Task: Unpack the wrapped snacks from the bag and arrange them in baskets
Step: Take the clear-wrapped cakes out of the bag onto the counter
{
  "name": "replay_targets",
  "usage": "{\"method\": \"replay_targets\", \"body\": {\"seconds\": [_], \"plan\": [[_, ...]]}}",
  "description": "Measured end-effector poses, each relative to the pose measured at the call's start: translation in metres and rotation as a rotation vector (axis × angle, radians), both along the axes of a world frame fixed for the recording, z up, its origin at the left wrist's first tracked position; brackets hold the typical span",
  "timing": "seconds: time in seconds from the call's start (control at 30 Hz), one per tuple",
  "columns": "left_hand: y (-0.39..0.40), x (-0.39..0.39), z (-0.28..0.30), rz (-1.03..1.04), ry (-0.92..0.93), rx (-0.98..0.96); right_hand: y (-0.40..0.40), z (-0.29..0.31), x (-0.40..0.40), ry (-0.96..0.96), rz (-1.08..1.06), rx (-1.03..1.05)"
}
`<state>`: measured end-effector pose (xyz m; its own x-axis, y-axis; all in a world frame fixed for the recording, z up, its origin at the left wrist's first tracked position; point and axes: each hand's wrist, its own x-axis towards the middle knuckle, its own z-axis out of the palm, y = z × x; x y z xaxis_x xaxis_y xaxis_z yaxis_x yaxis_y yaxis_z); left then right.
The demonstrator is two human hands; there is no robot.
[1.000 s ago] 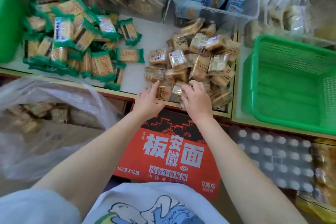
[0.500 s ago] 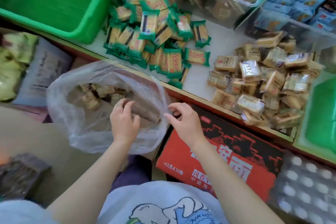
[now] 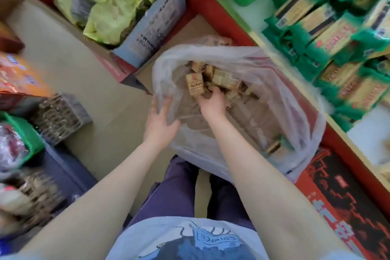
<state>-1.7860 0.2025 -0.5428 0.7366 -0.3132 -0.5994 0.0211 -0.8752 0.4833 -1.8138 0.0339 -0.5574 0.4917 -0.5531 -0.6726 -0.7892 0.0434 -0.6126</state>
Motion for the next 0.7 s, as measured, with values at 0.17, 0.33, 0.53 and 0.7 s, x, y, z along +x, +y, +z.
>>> {"method": "replay_targets", "body": {"seconds": [0.17,0.33,0.53,0.7], "plan": [[0.020,0.006,-0.005,0.108,0.052,-0.172,0.022,-0.033,0.030,0.200,-0.010,-0.118],[0.031,0.007,-0.001,0.114,0.072,-0.211,0.032,-0.036,0.022,0.221,0.105,-0.220],[0.024,-0.003,0.032,0.014,-0.075,-0.206,0.010,0.038,-0.025,-0.004,0.044,0.002],[-0.028,-0.022,0.083,-0.071,-0.202,-0.374,-0.021,0.114,-0.090,-0.252,0.011,0.077]]}}
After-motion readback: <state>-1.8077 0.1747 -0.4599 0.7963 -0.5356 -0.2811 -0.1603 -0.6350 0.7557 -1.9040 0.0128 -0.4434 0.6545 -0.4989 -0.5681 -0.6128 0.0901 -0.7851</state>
